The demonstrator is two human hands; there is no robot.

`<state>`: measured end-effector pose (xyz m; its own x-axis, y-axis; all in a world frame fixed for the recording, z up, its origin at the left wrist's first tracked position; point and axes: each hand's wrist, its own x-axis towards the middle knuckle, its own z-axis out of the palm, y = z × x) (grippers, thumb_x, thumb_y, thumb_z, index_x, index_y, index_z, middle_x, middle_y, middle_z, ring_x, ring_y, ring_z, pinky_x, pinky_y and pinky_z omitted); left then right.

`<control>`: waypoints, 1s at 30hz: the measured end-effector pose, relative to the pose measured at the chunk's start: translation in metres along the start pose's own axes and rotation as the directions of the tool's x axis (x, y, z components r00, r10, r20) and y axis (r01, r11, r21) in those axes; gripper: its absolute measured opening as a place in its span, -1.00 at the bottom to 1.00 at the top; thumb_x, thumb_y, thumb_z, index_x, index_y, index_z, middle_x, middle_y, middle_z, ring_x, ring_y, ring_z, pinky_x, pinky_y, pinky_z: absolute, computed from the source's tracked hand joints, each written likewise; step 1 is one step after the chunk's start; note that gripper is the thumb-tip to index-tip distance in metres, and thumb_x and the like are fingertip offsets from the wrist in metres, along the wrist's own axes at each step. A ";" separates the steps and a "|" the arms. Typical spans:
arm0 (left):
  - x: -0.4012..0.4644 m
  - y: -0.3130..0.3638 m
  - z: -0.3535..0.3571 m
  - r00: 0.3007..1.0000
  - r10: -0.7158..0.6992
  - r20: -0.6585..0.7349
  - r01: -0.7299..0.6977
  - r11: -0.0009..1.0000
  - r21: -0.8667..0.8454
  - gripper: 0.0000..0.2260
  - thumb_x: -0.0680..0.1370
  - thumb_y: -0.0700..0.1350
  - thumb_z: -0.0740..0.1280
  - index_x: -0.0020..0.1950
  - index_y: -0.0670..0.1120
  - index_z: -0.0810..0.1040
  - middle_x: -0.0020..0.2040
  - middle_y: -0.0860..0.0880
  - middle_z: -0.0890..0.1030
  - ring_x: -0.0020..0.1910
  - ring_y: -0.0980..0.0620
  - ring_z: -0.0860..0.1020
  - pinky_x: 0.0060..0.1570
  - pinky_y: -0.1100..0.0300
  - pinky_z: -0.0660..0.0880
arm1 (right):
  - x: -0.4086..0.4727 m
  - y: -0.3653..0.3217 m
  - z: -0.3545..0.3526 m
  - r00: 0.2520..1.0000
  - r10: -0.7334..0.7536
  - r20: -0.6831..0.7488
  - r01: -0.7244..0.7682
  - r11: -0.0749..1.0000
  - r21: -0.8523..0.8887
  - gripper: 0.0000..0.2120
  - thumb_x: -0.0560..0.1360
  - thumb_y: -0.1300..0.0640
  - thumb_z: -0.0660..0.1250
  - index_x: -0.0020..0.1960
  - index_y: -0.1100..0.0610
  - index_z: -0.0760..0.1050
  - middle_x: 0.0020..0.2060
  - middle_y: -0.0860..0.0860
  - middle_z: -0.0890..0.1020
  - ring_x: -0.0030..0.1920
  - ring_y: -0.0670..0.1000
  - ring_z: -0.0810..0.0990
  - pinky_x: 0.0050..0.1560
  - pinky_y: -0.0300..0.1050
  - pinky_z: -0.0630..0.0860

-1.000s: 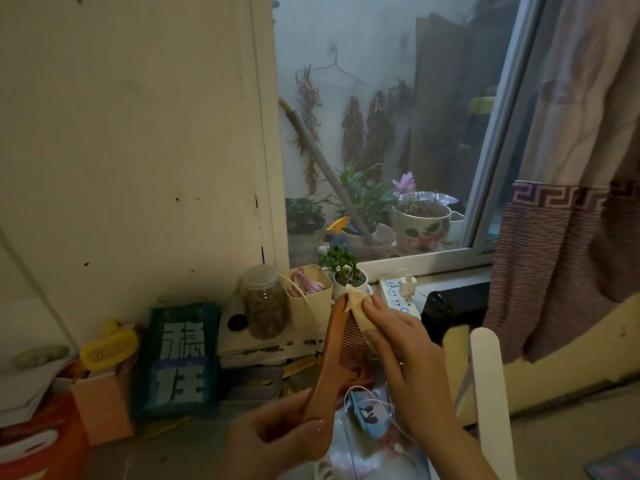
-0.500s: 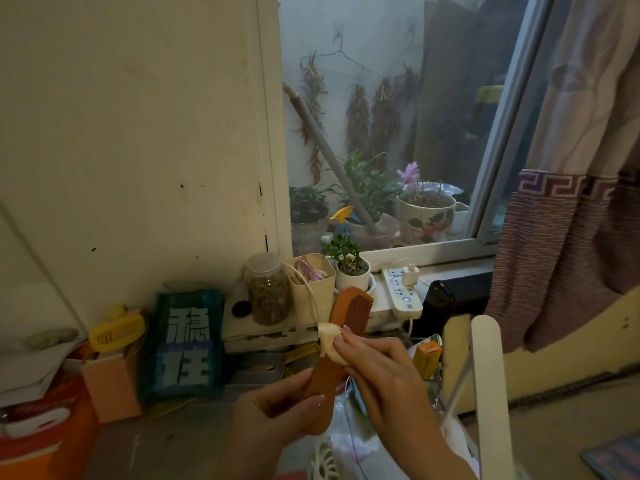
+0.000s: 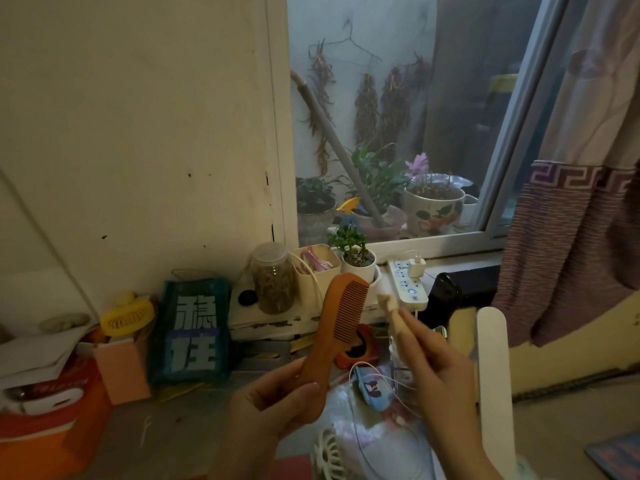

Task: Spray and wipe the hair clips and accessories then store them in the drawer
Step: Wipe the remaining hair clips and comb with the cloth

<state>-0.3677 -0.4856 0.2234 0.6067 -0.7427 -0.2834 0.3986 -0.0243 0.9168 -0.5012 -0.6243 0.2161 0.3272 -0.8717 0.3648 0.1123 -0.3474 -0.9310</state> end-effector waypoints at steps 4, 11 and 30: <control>-0.004 -0.005 0.004 0.999 -0.017 0.029 0.017 1.000 -0.006 -0.66 0.16 -0.33 0.45 -0.10 -0.10 0.68 -0.16 -0.09 0.71 -0.26 0.00 0.69 -0.34 0.11 0.59 | 0.018 -0.007 0.006 0.985 0.169 0.033 -0.173 0.968 0.184 -0.72 0.49 0.24 0.30 0.19 0.11 0.54 -0.14 -0.12 0.70 -0.09 -0.18 0.65 -0.20 -0.36 0.56; -0.008 -0.008 0.002 0.999 -0.006 0.031 0.006 1.000 -0.006 -0.64 0.16 -0.34 0.44 -0.08 -0.11 0.67 -0.13 -0.13 0.71 -0.24 -0.06 0.69 -0.37 0.13 0.59 | 0.012 -0.008 0.022 0.932 0.311 0.189 -0.361 0.852 0.379 -0.64 0.42 0.06 0.25 0.15 0.18 0.58 -0.07 0.16 0.70 0.02 0.22 0.64 0.04 0.10 0.59; -0.010 -0.007 0.008 0.999 0.046 0.010 -0.047 0.979 0.198 -0.73 0.34 -0.37 0.45 -0.03 -0.11 0.66 -0.19 -0.09 0.71 -0.24 -0.02 0.68 -0.35 0.24 0.56 | 0.008 -0.001 0.029 0.885 0.369 0.284 -0.456 0.807 0.374 -0.77 0.31 0.22 0.39 -0.05 0.23 0.63 -0.16 0.20 0.70 -0.13 0.16 0.68 -0.03 0.04 0.62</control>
<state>-0.3816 -0.4834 0.2220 0.6170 -0.7500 -0.2383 0.2258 -0.1213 0.9666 -0.4714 -0.6204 0.2196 0.5972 -0.8017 -0.0249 0.2922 0.2464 -0.9241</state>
